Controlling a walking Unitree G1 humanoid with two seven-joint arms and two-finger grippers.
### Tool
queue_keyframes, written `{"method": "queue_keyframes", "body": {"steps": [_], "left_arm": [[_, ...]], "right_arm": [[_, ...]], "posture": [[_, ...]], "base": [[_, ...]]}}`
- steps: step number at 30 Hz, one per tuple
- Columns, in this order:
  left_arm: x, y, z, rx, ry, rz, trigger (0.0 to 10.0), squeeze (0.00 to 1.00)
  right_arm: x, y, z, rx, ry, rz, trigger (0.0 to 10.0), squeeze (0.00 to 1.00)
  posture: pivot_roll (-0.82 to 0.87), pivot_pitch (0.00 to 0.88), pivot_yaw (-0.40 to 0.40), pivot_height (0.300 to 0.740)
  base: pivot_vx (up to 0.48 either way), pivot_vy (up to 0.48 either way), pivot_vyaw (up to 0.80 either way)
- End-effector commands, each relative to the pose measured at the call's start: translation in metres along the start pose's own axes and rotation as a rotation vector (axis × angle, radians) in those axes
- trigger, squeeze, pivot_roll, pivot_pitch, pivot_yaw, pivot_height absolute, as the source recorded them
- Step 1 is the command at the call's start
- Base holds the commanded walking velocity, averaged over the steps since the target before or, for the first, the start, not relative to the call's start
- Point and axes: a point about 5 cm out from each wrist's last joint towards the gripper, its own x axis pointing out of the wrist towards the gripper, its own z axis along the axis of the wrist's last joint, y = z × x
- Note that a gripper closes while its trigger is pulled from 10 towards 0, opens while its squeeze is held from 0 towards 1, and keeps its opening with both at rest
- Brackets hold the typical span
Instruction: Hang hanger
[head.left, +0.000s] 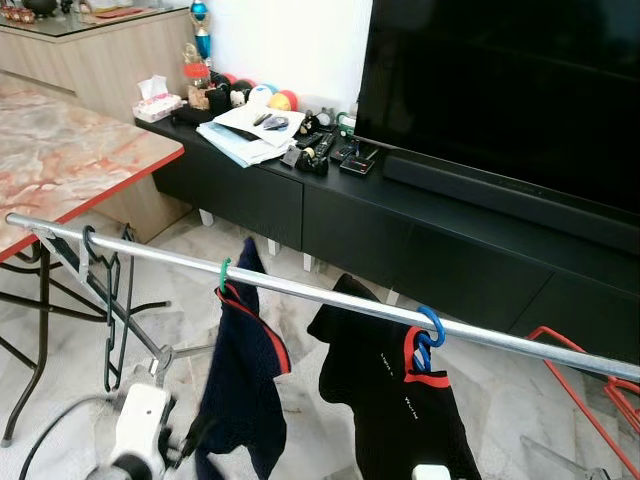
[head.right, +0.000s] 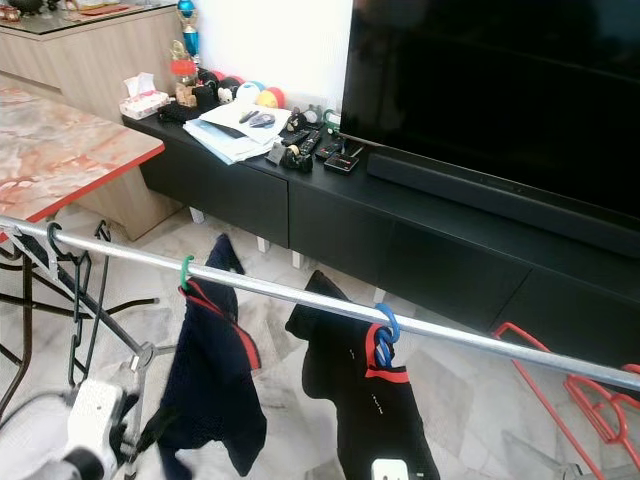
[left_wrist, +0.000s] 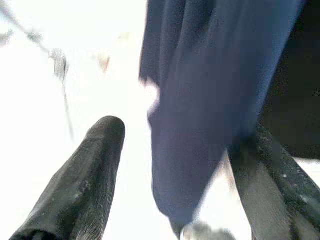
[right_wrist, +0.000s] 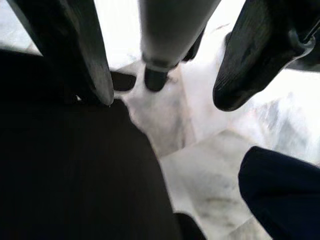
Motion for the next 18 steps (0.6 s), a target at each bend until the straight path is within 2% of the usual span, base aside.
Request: {"method": "queue_keyframes", "body": {"steps": [1,3,6,8,12,13,16,18], "left_arm": [[0.001,0.002,-0.006,0.011,0.031,0.027,10.0,0.00],[0.008,-0.003,-0.031,-0.041,0.114,0.052,10.0,0.00],[0.011,-0.005,-0.042,-0.065,0.158,0.072,10.0,0.00],[0.014,-0.007,-0.057,-0.084,0.224,0.104,10.0,0.00],[0.014,-0.009,-0.067,-0.096,0.275,0.119,10.0,0.00],[0.013,-0.011,-0.071,-0.083,0.301,0.116,10.0,0.00],[0.012,-0.013,-0.082,-0.081,0.354,0.126,10.0,0.00],[0.011,-0.014,-0.083,-0.083,0.360,0.127,10.0,0.00]], "right_arm": [[0.001,0.001,0.006,0.003,-0.018,0.005,10.0,0.00],[0.001,-0.007,0.010,0.005,-0.022,-0.002,10.0,0.00],[0.001,-0.013,0.011,0.002,-0.019,-0.004,10.0,0.00],[0.000,-0.023,0.010,0.005,-0.017,-0.012,10.0,0.00],[-0.002,-0.032,0.009,0.009,-0.015,-0.019,10.0,0.00],[-0.003,-0.038,0.007,0.013,-0.013,-0.025,10.0,0.00],[-0.006,-0.052,0.003,0.019,-0.009,-0.040,10.0,0.00],[-0.007,-0.053,0.003,0.022,-0.009,-0.043,10.0,0.00]], "posture": [[0.06,0.045,-0.038,0.740],[0.06,0.046,-0.044,0.740],[0.06,0.048,-0.047,0.740],[0.05,0.048,-0.046,0.740],[0.05,0.049,-0.047,0.740],[0.05,0.050,-0.046,0.740],[0.05,0.052,-0.046,0.740],[0.05,0.052,-0.046,0.740]], "base": [[0.000,0.000,0.00],[0.000,0.000,0.00],[0.000,0.000,0.00],[0.000,0.000,0.00],[0.000,0.000,0.00],[0.000,0.000,0.00],[0.000,0.329,0.00],[0.000,0.373,0.00]]}}
